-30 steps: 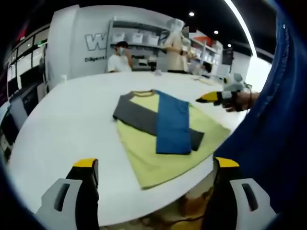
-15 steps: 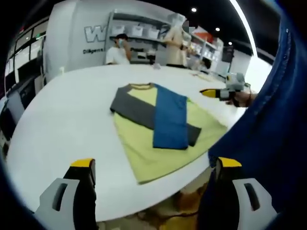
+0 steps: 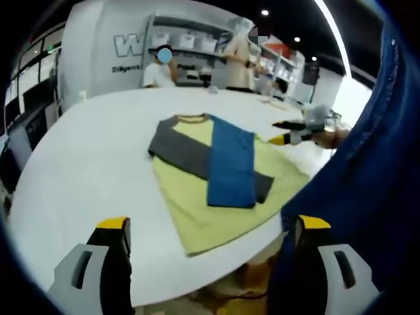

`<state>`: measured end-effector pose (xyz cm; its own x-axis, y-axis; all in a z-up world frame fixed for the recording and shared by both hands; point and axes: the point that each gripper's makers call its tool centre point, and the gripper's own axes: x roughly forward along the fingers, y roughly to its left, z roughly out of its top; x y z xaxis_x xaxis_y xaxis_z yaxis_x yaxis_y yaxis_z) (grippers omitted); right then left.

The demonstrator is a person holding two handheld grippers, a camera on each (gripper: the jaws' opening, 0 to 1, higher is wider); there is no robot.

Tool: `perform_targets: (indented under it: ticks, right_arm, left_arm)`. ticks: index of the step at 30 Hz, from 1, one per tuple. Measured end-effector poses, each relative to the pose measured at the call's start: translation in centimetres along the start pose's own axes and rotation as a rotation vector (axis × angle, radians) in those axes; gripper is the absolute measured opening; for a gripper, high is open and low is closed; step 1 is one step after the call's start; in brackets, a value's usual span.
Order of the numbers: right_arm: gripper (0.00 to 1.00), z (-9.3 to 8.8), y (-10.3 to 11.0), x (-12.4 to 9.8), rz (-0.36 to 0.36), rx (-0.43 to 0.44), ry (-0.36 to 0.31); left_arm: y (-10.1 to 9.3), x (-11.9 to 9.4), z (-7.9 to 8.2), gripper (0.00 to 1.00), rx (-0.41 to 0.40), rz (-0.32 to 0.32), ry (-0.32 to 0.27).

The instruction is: Fold the garment on the visible template until the final outline fits inside the template.

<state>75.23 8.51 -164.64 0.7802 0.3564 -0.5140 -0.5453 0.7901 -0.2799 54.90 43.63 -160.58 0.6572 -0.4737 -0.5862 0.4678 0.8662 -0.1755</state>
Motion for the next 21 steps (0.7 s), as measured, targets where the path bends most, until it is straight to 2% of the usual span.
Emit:
perform_targets:
  ticks: [3,7,13,21]
  right_arm:
    - [0.77,0.4,-1.0,0.5,-0.032,0.004,0.002]
    - [0.75,0.0,-2.9,1.9,-0.069,-0.058,0.036]
    - [0.73,-0.6,-3.6,3.5,-0.079,-0.088,0.053]
    - [0.71,0.7,-3.9,5.7,-0.082,-0.08,0.006]
  left_arm:
    - [0.2,0.1,0.2,0.99,-0.005,0.01,-0.013]
    - [-0.1,0.6,-0.1,0.99,-0.015,0.004,-0.001]
    - [-0.4,0.8,-0.2,0.99,-0.023,0.015,0.015]
    - [-0.6,1.2,-0.3,0.99,-0.046,0.036,0.024]
